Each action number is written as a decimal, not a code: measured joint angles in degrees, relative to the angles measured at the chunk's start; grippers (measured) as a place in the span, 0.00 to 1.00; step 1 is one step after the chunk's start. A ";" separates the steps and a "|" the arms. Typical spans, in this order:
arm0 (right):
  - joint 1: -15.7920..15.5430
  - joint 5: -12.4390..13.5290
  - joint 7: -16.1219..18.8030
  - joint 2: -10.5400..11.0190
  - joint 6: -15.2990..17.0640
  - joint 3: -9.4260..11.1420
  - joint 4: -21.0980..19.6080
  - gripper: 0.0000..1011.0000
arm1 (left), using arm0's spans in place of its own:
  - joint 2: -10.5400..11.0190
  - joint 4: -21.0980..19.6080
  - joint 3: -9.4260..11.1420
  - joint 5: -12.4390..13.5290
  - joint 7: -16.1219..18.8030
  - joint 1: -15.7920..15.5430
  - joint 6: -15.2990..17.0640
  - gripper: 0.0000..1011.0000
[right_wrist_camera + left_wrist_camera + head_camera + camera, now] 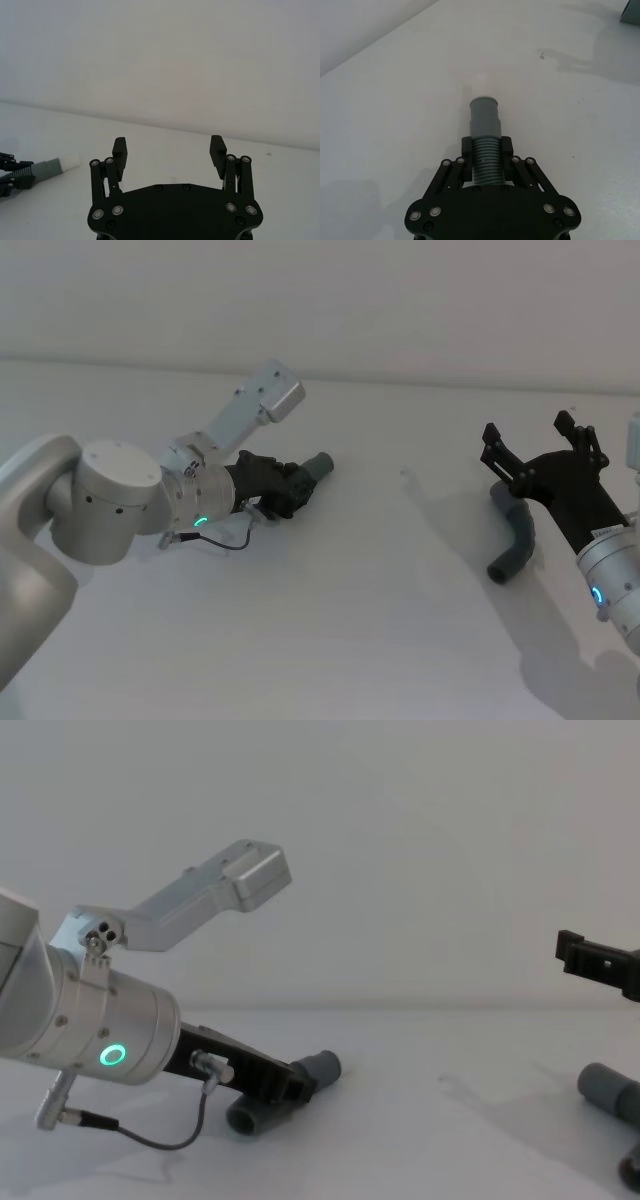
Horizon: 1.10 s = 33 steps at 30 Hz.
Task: Use both hands to pick up one end of the pipe from the table, align the ends, and insert them.
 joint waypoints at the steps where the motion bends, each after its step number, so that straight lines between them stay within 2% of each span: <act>1: 0.00 0.00 0.00 0.00 0.00 0.00 0.00 0.99 | -0.01 0.00 0.00 0.00 0.00 0.00 0.00 0.32; 8: 0.00 0.07 0.88 0.65 0.91 0.08 -0.41 0.99 | -0.03 0.03 0.00 0.00 -0.01 -0.01 0.01 0.32; 15: -0.03 0.27 2.47 2.70 5.22 0.31 -1.97 0.99 | -0.03 0.04 0.00 -0.01 -0.01 -0.01 0.01 0.32; 21: -0.28 0.15 3.23 4.99 11.00 0.69 -4.17 0.99 | -0.03 0.04 0.00 -0.01 0.00 0.00 0.01 0.32; 24: -0.45 0.04 3.27 5.77 14.54 0.95 -5.32 0.99 | -0.03 0.04 0.00 -0.01 0.00 0.00 0.01 0.32; 26: -0.69 0.03 3.02 6.28 18.18 1.32 -6.59 0.99 | -0.03 0.04 0.00 -0.01 0.00 0.00 0.01 0.32; 33: -1.22 0.26 2.07 6.62 24.98 2.05 -8.79 0.99 | -0.03 0.04 0.00 -0.01 0.00 0.00 0.01 0.32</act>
